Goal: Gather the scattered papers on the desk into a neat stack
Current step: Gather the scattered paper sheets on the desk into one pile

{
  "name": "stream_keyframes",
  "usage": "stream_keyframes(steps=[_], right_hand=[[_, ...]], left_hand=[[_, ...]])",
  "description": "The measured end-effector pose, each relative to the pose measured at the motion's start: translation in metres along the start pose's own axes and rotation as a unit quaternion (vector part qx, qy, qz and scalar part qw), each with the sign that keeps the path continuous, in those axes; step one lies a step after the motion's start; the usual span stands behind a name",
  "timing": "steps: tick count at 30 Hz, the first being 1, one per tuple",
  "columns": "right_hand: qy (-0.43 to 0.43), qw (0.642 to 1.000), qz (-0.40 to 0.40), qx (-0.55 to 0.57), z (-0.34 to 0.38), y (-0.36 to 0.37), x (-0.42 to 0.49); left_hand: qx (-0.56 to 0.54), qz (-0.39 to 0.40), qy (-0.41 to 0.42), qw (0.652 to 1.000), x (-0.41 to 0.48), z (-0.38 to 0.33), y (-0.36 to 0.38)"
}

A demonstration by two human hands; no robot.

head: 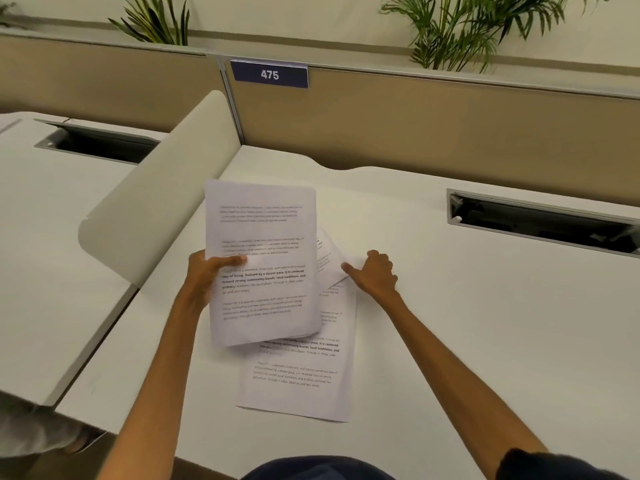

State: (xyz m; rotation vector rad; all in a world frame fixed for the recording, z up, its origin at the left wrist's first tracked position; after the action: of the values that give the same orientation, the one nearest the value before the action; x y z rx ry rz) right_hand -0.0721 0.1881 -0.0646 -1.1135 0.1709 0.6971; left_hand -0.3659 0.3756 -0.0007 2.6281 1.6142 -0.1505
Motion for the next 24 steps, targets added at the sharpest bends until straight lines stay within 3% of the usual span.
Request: stream_keyframes(steps=[7, 13, 18, 24], right_hand=[[-0.046, 0.99, -0.054, -0.119, 0.016, 0.023, 0.011], [-0.072, 0.989, -0.101, -0.075, -0.002, -0.001, 0.031], [-0.048, 0.987, -0.091, -0.127, -0.023, -0.034, 0.061], [-0.015, 0.974, -0.131, -0.185, -0.031, -0.06, 0.072]], left_hand=[[-0.013, -0.02, -0.045, 0.999, -0.006, 0.025, -0.023], [-0.02, -0.008, -0.047, 0.999, -0.004, 0.03, -0.016], [-0.021, 0.021, -0.059, 0.998, -0.002, 0.037, 0.008], [-0.032, 0.042, -0.065, 0.997, 0.0, 0.041, 0.031]])
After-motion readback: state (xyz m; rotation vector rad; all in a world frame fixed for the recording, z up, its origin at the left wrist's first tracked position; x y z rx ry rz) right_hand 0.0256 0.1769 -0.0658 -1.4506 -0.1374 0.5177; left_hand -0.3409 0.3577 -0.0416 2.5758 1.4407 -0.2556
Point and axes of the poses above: each hand's wrist, its own x-axis towards the middle knuckle, its own y-axis out of the palm, z = x × y, the point moved 7 cm from there along x, towards the middle knuckle, and after that the axes turned 12 degrees about y, right-handed, at the moved point
